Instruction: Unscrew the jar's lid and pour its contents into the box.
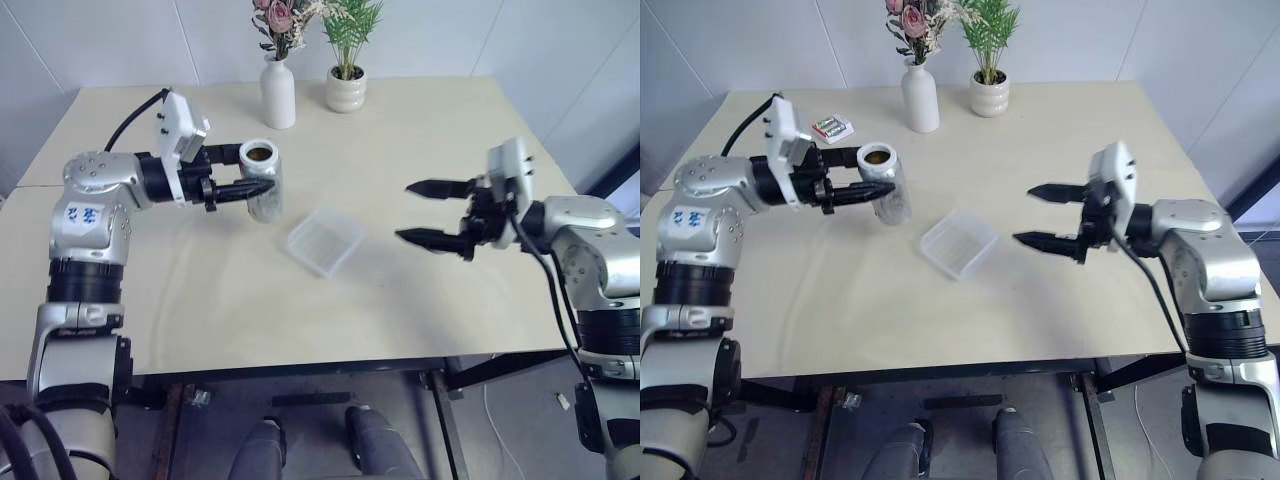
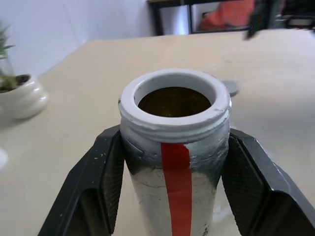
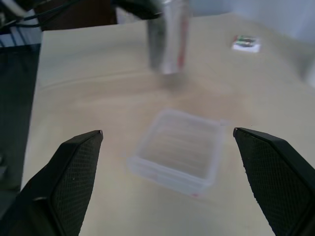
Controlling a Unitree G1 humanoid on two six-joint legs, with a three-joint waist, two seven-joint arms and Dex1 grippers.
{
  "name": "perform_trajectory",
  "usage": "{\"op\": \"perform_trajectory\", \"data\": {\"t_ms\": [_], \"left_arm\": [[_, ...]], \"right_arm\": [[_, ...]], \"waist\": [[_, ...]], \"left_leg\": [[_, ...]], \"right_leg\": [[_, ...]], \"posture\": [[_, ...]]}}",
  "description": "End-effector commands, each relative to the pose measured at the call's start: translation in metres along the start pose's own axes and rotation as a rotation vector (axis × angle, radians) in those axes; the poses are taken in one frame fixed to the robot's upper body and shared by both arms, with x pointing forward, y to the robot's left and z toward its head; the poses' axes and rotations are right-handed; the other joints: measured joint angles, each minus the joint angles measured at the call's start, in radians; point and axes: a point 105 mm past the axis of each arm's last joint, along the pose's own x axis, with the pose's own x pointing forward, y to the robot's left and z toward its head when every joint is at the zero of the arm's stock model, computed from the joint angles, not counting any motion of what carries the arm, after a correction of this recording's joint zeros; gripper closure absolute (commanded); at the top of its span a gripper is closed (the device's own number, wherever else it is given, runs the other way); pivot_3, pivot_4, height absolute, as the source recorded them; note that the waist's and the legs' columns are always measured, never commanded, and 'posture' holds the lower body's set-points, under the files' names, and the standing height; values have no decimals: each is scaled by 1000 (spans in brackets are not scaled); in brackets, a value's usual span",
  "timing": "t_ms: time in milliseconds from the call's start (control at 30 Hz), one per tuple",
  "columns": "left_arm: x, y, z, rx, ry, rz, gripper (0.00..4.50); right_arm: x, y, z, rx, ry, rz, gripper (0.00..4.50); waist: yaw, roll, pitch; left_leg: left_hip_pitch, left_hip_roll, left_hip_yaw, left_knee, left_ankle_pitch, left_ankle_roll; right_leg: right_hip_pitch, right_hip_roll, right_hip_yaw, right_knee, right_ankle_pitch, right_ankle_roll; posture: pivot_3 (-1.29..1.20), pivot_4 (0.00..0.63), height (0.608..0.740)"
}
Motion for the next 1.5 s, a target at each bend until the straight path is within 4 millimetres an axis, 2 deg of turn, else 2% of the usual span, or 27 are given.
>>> {"op": "perform_trajectory", "data": {"t_ms": [33,267,433,567,633,667,700,733,800,833,900,967,1033,1100,1167,1333,1500], "left_arm": [[11,4,-4,35,24,15,2040],[27,-3,-18,10,21,-7,2040],[39,-2,-14,20,-25,28,2040],[47,10,-7,210,13,119,2040],[52,25,3,446,81,234,2040],[58,32,22,694,103,310,2040],[63,32,35,869,94,345,2040],[71,27,47,1035,78,352,2040],[82,17,56,1260,41,344,2040],[88,6,59,1393,-10,322,2040],[99,-18,45,1610,-94,230,2040],[102,-33,18,1763,-136,142,2040],[99,-39,1,1854,-176,97,2040],[99,-37,-15,1927,-152,72,2040],[100,-27,-31,1931,-34,55,2040],[102,-19,-19,2019,-59,141,2040],[108,-24,-12,2039,-109,129,2040]], "right_arm": [[6,6,5,-72,24,26,15],[7,11,3,-43,-11,-25,15],[1,14,-2,-16,-22,-71,15],[-3,15,-3,-5,-30,-94,15],[-5,15,-3,10,-42,-114,15],[-7,15,-4,20,-51,-128,15],[-9,16,-4,27,-56,-138,15],[-10,16,-5,32,-59,-153,15],[-11,16,-6,42,-65,-169,15],[-12,17,-7,47,-70,-178,15],[-11,19,-8,57,-80,-193,15],[-11,22,-8,65,-91,-213,15],[-11,22,-8,72,-102,-234,15],[-11,21,-5,85,-132,-266,15],[-11,20,-2,102,-168,-292,15],[-9,24,4,130,-213,-296,15],[-6,23,4,141,-217,-291,15]], "waist": [[5,0,0],[17,0,0],[21,0,0],[19,0,0],[21,-1,0],[23,-1,0],[26,-2,1],[26,-2,1],[33,-2,1],[35,-2,1],[40,-2,1],[41,-2,1],[38,-2,1],[37,-3,1],[40,-3,1],[45,-4,2],[46,-4,2]], "left_leg": [[0,-1,0,0,0,1],[-4,1,0,-1,-1,1],[-4,0,1,0,-1,1],[-3,0,0,1,-1,1],[-3,0,1,1,-1,1],[-3,0,0,2,-1,1],[-4,-1,0,2,-1,1],[-4,-1,0,2,-1,1],[-5,-2,1,1,-1,1],[-5,-2,2,1,-1,2],[-4,-3,3,1,-2,3],[-4,-3,4,1,-2,4],[-4,-3,4,2,-2,4],[-4,-4,5,2,-2,4],[-4,-3,5,3,-2,4],[-6,-4,4,4,-2,4],[-7,-6,4,5,-3,5]], "right_leg": [[0,-1,0,0,0,1],[-6,0,0,1,-1,0],[-5,-1,0,2,-1,1],[-4,-1,0,3,-1,1],[-4,0,0,3,-1,1],[-4,0,0,3,0,1],[-4,-1,0,3,0,1],[-4,-1,1,2,0,2],[-4,-2,1,0,0,3],[-4,-2,2,-1,0,3],[-4,-3,3,-2,0,5],[-3,-3,4,-2,0,6],[-3,-3,4,-1,0,6],[-4,-2,5,1,0,6],[-4,-2,5,2,0,6],[-4,-2,4,1,0,6],[-4,-4,3,0,0,8]], "posture": [[0,150,740],[0,150,740],[0,150,740],[0,150,740],[0,150,740],[0,150,740],[0,150,740],[0,150,740],[0,150,740],[0,150,740],[0,150,740],[0,150,740],[0,150,740],[0,150,740],[0,150,740],[0,150,740],[0,150,740]]}}
